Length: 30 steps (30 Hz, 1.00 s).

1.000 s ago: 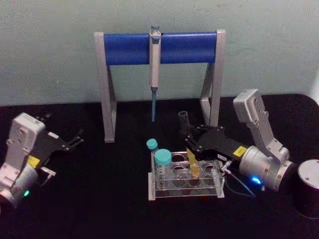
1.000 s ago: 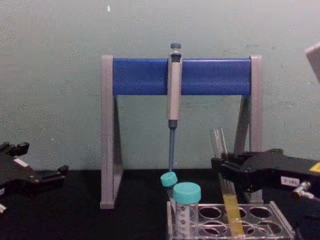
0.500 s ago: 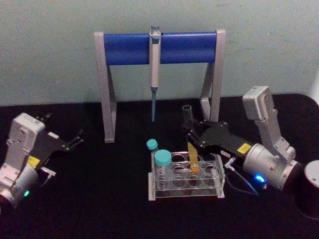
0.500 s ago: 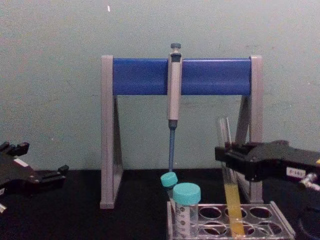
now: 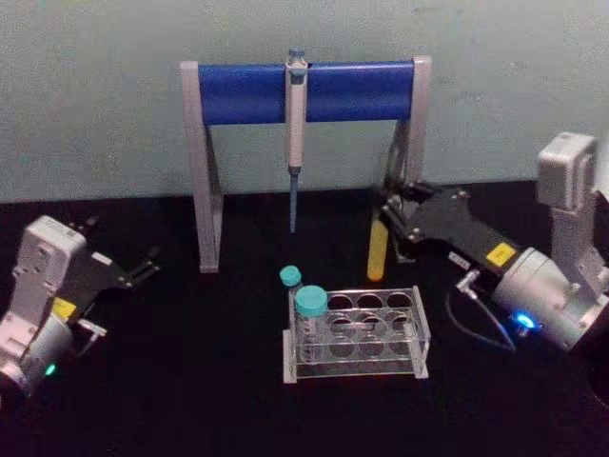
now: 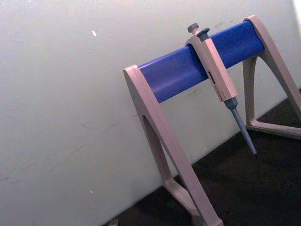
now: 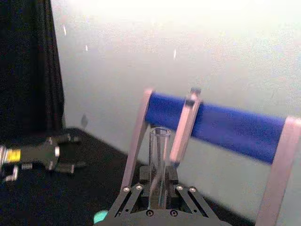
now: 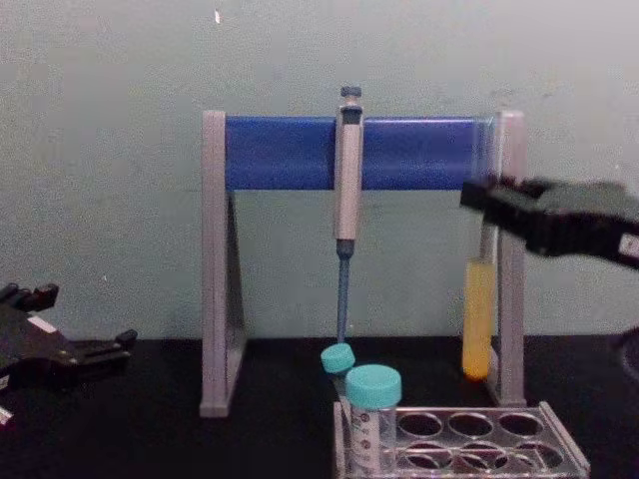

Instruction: Pick up the test tube from the test tube rack, shake it, then place it back into the test tube rack.

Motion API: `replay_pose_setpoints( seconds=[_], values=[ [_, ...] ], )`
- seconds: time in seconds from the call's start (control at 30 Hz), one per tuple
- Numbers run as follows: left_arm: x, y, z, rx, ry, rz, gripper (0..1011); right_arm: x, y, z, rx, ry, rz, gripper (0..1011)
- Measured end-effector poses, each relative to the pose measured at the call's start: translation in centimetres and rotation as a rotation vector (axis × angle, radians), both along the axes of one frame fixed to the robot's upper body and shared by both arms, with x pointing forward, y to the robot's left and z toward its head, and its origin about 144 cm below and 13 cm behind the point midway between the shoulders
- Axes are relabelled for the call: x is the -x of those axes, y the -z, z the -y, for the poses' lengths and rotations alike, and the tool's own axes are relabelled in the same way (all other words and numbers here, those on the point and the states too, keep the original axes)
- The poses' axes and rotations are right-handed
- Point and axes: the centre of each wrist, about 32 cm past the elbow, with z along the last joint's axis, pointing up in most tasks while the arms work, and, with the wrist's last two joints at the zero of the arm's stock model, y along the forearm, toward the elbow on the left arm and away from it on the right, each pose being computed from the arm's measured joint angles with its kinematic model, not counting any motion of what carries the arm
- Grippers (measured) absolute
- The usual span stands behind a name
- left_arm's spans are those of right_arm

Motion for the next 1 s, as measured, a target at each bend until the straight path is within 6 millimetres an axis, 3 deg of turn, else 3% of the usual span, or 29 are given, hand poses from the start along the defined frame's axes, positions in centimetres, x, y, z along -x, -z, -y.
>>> replay_pose_setpoints(
  seconds=[0.27, 0.63, 1.0],
  values=[
    [0.0, 0.0, 0.0, 0.0, 0.0, 0.0, 1001, 0.66, 0.16, 0.65, -0.057, 0.06, 0.115, 229],
    [0.0, 0.0, 0.0, 0.0, 0.0, 0.0, 1001, 0.72, 0.45, 0.78, -0.064, 0.096, 0.132, 229],
    [0.0, 0.0, 0.0, 0.0, 0.0, 0.0, 1001, -0.04, 0.28, 0.12, -0.051, 0.0, 0.119, 229]
  ],
)
